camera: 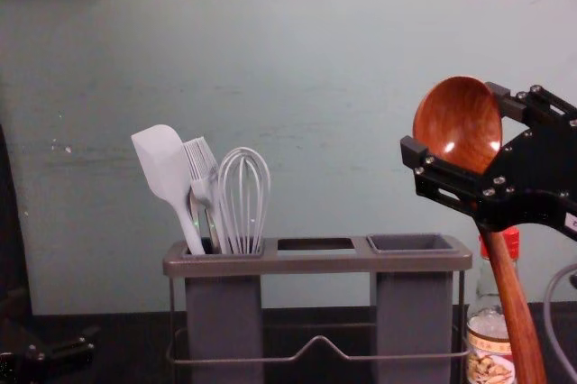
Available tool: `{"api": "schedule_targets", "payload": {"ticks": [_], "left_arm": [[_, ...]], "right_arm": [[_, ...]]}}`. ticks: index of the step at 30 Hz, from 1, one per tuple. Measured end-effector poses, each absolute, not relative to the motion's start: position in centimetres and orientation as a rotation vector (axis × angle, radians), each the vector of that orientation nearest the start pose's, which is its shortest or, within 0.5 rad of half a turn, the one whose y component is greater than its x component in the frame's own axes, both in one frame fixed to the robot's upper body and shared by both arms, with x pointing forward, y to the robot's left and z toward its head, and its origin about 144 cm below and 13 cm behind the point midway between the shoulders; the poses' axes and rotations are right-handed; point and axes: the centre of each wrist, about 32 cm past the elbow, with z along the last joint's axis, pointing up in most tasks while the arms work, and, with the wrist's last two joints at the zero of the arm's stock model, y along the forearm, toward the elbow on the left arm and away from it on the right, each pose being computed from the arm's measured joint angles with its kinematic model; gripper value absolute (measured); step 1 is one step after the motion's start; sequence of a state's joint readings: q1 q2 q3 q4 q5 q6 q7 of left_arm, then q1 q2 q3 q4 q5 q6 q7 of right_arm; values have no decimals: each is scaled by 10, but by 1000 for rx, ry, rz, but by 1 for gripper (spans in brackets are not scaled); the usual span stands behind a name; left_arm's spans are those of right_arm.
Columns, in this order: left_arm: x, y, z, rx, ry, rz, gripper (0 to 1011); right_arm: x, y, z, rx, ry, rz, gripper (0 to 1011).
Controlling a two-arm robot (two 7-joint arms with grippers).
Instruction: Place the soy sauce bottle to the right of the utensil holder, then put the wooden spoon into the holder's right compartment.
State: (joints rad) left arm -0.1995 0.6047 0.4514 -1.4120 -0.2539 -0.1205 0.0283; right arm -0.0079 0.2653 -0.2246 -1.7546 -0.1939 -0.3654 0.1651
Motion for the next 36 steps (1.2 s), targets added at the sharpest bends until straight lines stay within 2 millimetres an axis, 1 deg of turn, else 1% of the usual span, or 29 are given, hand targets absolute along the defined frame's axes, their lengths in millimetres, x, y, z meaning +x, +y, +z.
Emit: {"api": "schedule_targets", "payload": {"ticks": [27, 31, 36], "left_arm": [[489, 310, 1140, 304, -285, 1248, 1005], [489, 310, 1140, 305, -285, 1248, 1005], [489, 310, 1140, 305, -285, 1248, 1005]], "right_arm": [[444, -221, 1191, 49, -678, -1041, 841], [442, -225, 1183, 109, -682, -1056, 841], [446, -228, 1180, 193, -706, -1062, 841]]}}
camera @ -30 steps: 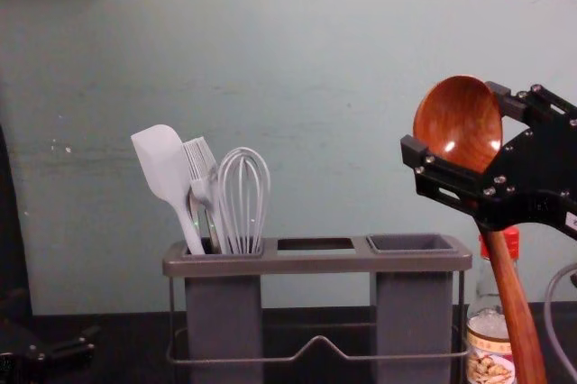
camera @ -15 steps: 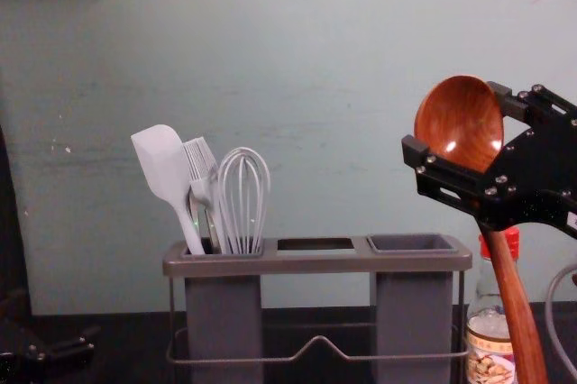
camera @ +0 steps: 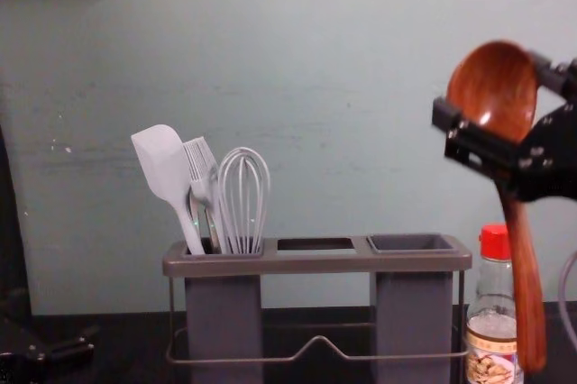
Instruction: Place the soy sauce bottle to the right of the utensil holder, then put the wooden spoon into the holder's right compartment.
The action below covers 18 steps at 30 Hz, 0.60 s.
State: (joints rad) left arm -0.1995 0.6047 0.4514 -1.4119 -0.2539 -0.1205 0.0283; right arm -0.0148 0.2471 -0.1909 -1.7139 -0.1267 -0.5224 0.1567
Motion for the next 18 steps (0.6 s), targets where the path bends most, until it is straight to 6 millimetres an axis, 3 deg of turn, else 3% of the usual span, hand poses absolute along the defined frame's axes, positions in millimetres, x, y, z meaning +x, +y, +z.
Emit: {"api": "schedule_targets", "payload": {"ticks": [11, 18], "left_arm": [[489, 310, 1140, 304, -285, 1248, 1005], [489, 310, 1140, 304, -285, 1248, 1005]], "right_arm": [[464, -239, 1194, 251, -759, -963, 841], [488, -246, 1207, 282, -773, -903, 841]]}}
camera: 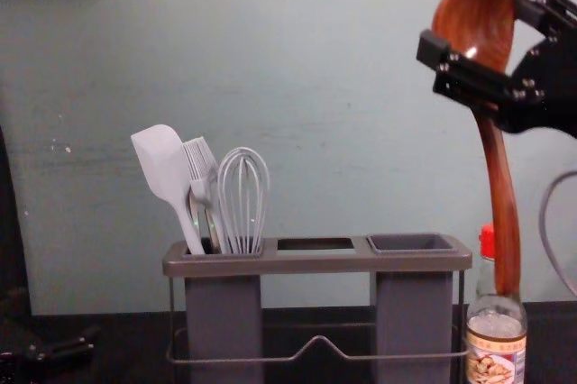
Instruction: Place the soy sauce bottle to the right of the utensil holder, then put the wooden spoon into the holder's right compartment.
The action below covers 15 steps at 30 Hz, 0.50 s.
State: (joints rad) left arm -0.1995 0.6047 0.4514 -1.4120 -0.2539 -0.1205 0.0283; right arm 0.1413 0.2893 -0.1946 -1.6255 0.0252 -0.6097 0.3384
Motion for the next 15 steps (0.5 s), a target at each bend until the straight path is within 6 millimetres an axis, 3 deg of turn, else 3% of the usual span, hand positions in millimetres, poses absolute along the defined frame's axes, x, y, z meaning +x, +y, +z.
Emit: {"api": "schedule_targets", "payload": {"ticks": [15], "left_arm": [[489, 310, 1140, 304, -285, 1248, 1005]], "right_arm": [[531, -248, 1229, 293, -772, -800, 841]]}}
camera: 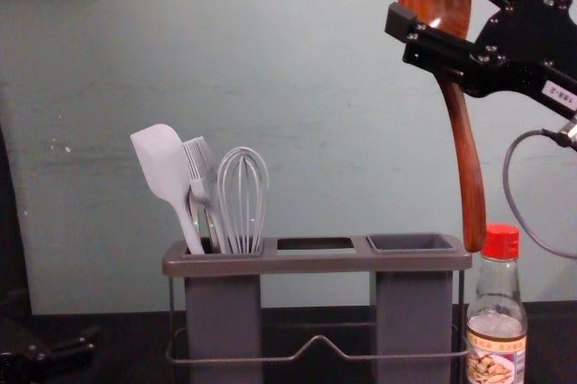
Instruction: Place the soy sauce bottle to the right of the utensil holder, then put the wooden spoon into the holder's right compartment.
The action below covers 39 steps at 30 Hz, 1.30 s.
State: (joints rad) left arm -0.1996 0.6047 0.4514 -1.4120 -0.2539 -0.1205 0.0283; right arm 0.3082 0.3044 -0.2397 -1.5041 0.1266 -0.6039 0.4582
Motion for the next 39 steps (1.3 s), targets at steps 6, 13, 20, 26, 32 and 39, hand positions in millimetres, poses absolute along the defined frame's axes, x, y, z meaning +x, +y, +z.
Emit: {"api": "schedule_targets", "payload": {"ticks": [6, 13, 20, 26, 32, 39], "left_arm": [[489, 310, 1140, 304, -285, 1248, 1005], [489, 310, 1140, 304, -285, 1248, 1005], [489, 310, 1140, 304, -285, 1248, 1005], [489, 310, 1140, 304, -285, 1248, 1005], [489, 310, 1140, 304, -285, 1248, 1005], [489, 310, 1140, 305, -285, 1248, 1005]], "right_arm": [[545, -246, 1233, 288, -771, -796, 841], [560, -242, 1238, 282, -772, -792, 841], [577, -237, 1240, 281, -771, -794, 841], [587, -230, 1239, 279, -764, -793, 841], [592, -224, 1233, 277, -757, -795, 841], [595, -217, 1222, 287, -760, -799, 841]]}}
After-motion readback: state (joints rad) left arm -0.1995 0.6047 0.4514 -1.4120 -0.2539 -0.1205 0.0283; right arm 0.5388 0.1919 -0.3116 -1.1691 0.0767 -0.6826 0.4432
